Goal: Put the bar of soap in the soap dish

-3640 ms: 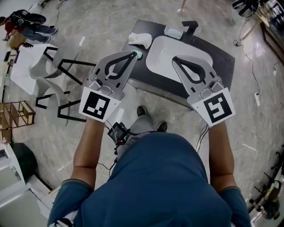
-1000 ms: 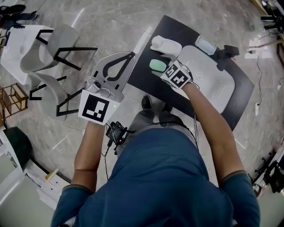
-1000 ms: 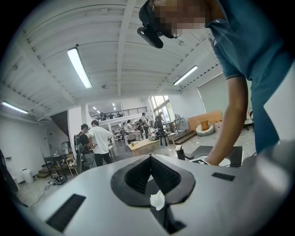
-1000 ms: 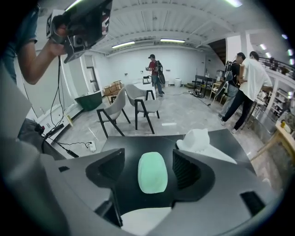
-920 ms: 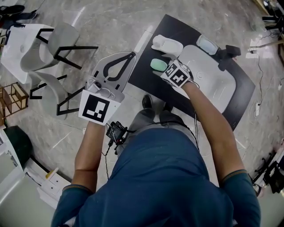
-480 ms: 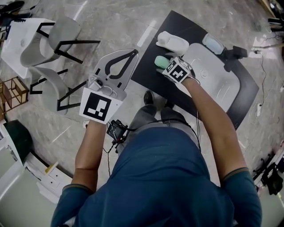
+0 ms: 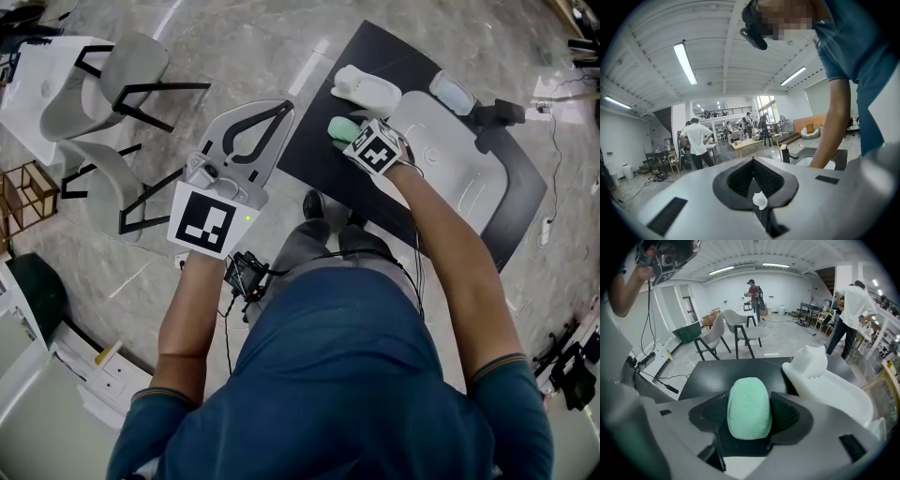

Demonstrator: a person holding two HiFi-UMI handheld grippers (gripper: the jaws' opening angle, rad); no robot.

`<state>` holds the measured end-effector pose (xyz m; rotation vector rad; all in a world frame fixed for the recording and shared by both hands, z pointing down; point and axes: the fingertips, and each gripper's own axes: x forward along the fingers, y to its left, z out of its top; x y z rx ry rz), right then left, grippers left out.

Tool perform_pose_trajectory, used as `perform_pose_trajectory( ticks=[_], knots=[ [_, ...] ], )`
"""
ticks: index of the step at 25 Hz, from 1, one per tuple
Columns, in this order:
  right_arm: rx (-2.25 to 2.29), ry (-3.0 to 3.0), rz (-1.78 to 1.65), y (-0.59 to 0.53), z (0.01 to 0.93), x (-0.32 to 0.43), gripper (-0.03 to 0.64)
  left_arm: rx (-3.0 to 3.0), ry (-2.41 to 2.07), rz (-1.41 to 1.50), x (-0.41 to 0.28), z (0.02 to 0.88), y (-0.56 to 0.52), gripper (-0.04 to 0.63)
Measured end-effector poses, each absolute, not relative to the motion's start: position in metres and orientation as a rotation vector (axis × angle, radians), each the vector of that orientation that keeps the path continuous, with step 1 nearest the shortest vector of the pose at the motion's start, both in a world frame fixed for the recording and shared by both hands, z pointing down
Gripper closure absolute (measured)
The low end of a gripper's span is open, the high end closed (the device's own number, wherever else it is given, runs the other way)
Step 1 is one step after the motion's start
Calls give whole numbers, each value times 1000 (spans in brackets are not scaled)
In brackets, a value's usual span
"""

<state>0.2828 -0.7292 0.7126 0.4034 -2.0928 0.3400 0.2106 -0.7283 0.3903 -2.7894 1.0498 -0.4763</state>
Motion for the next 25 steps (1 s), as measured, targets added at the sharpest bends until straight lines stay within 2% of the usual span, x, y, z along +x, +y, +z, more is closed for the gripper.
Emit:
perform_pose_trajectory(
  ticks=[14,25],
  knots=[
    [433,-2145,187,-759,654,279,322,-2803,1057,-428,206,388,-741,594],
    [543,-2071,150,-805,631,318,321,-2814,1078,-404,203,387,-746,594]
  ],
)
